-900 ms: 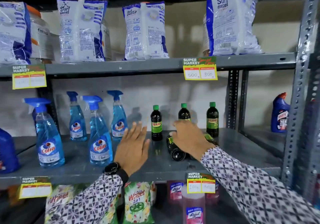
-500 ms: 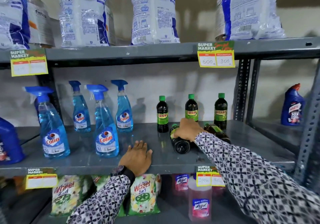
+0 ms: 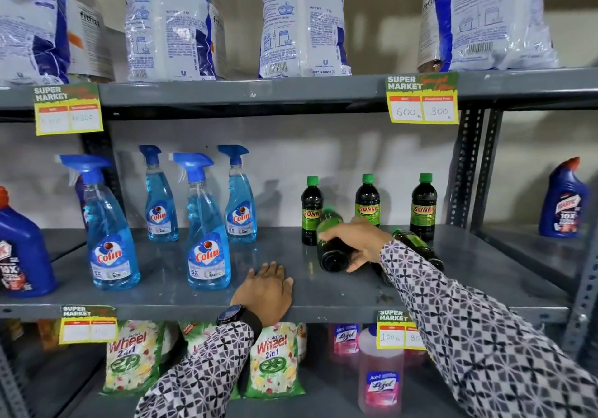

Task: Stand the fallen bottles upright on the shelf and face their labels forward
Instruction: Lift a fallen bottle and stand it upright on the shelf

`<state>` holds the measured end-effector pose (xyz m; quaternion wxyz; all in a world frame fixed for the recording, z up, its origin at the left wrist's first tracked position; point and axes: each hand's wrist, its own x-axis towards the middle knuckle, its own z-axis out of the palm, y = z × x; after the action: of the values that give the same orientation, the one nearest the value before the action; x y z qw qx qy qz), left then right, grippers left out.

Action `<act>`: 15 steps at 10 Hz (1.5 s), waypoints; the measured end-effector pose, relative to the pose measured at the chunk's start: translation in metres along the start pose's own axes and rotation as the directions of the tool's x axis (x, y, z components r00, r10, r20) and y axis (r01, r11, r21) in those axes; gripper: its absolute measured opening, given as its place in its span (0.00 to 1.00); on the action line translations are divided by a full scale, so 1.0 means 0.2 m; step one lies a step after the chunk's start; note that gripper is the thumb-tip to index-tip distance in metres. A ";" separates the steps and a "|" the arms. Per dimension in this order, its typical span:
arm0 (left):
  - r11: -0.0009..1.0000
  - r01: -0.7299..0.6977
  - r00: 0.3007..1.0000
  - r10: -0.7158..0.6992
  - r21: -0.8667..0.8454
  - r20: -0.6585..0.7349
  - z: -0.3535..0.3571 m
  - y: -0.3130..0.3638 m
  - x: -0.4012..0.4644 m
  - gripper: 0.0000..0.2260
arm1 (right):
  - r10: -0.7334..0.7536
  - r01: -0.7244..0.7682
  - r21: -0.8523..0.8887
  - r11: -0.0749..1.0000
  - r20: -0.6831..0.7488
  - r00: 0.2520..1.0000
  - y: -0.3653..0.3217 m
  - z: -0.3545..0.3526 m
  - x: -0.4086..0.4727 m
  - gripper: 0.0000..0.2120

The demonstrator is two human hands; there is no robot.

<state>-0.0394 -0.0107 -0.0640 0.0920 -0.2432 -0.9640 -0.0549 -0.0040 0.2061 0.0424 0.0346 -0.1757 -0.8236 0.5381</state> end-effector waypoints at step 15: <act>0.997 0.034 0.999 -0.032 -0.073 0.021 0.00 0.00 0.02 0.27 | -0.498 0.484 -0.119 0.867 -0.232 0.836 0.34 0.23 0.11 0.44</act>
<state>-0.0428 -0.0089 -0.0637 0.0726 -0.2309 -0.9662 -0.0892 -0.0183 0.1965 -0.0411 0.2718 -0.0272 -0.8444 0.4609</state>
